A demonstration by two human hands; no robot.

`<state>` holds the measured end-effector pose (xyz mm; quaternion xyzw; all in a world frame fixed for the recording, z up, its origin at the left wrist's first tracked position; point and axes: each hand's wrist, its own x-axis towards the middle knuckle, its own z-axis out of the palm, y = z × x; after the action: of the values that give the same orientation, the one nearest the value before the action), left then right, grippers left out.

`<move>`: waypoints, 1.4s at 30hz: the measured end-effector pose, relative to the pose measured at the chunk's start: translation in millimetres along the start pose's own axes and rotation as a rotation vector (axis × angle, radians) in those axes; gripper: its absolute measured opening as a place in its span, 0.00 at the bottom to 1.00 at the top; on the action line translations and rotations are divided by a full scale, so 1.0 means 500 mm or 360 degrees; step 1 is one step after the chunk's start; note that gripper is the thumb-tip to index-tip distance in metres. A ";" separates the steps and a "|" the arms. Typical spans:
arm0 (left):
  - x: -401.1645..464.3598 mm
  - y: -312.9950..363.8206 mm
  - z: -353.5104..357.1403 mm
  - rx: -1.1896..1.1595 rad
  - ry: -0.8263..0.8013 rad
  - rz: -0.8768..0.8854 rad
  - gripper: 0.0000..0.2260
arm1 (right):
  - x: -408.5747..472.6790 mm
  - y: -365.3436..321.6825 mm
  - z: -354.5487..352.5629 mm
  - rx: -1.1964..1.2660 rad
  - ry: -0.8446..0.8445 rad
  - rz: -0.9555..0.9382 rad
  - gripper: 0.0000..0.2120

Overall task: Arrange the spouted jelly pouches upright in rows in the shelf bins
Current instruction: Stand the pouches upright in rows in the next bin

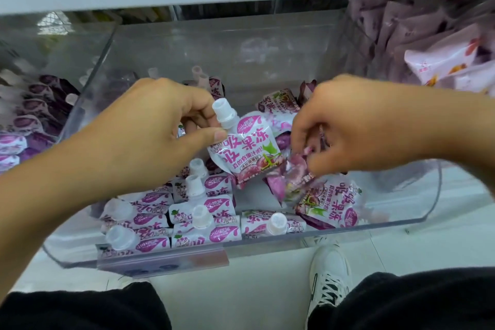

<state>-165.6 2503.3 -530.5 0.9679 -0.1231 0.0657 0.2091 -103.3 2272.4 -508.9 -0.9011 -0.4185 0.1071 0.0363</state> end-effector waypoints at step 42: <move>-0.008 0.079 0.078 0.0293 -0.0356 0.0129 0.02 | -0.040 0.038 -0.029 0.0218 0.0249 0.0092 0.20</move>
<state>-177.1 2453.1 -551.3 0.9785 -0.1782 -0.0232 0.1016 -98.4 2245.4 -494.6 -0.9138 -0.3800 0.0658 0.1272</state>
